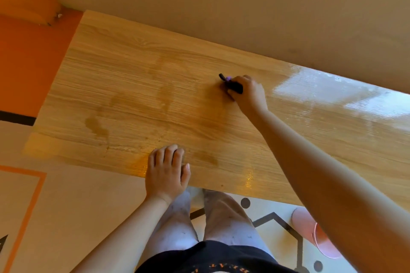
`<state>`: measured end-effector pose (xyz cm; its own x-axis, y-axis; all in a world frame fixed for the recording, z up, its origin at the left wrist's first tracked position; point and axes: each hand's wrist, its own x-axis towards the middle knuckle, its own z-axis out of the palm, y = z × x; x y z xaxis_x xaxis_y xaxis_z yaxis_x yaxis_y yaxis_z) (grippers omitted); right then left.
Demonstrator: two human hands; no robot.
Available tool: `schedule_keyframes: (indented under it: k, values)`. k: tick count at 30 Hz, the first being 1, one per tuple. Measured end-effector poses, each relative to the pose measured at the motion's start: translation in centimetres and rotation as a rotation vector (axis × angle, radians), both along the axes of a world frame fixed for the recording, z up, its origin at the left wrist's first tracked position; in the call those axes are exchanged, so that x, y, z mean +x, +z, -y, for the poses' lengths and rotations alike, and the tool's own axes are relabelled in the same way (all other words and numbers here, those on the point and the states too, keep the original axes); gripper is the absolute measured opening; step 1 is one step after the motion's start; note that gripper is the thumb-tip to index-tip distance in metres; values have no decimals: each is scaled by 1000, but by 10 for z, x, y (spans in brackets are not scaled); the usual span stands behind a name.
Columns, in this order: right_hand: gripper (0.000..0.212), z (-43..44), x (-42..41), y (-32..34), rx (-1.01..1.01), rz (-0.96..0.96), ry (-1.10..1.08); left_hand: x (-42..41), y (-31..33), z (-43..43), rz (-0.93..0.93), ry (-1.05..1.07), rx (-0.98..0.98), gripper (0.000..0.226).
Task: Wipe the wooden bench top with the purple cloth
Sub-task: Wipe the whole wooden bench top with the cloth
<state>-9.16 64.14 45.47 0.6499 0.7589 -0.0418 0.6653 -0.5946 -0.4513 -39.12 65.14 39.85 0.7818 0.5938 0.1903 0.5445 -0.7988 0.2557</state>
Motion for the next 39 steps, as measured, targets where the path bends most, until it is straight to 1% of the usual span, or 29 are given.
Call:
schedule_keyframes:
  k: [2,5,8,11,13,17,19,21,23,27,29,31,35,37,39]
  values:
    - [27,22,-40,3,29,-39,162,0,0,0,0,-3,6,32]
    - [30,74,-107,7,12,-95,381,1,1,-1,-31,0,-9,33]
    - [33,124,-151,11,-32,-169,477,0,1,-1,-46,-3,-14,33]
    - [36,145,-154,16,-77,-189,518,0,2,-1,-37,-9,-15,33]
    - [31,138,-136,17,-82,-164,435,2,2,-2,-39,-7,-19,32]
    - [26,108,-93,16,-17,-80,76,0,2,-2,-37,-14,-13,33]
    - [24,98,-87,14,8,-66,-64,-1,2,-2,-35,-15,-6,33]
    - [23,95,-101,11,12,-43,-162,-1,3,-2,-34,-15,-5,33]
    - [23,101,-131,9,20,-34,-143,-2,2,-2,-40,-13,-6,33]
    - [32,140,-186,10,-9,-73,85,-2,1,-2,-46,-16,-16,34]
    - [33,168,-188,11,-30,-87,86,-1,-1,-3,-50,-10,-23,34]
    - [31,193,-173,10,-54,-75,-34,-1,-2,-2,-48,-7,-37,34]
    - [19,227,-138,9,-61,-38,-367,-2,-3,-3,-45,-12,-43,33]
    - [14,225,-134,9,-46,-19,-497,-3,-2,-4,-43,-13,-44,32]
    - [14,207,-143,7,-34,-3,-555,-4,-2,-4,-44,-15,-49,32]
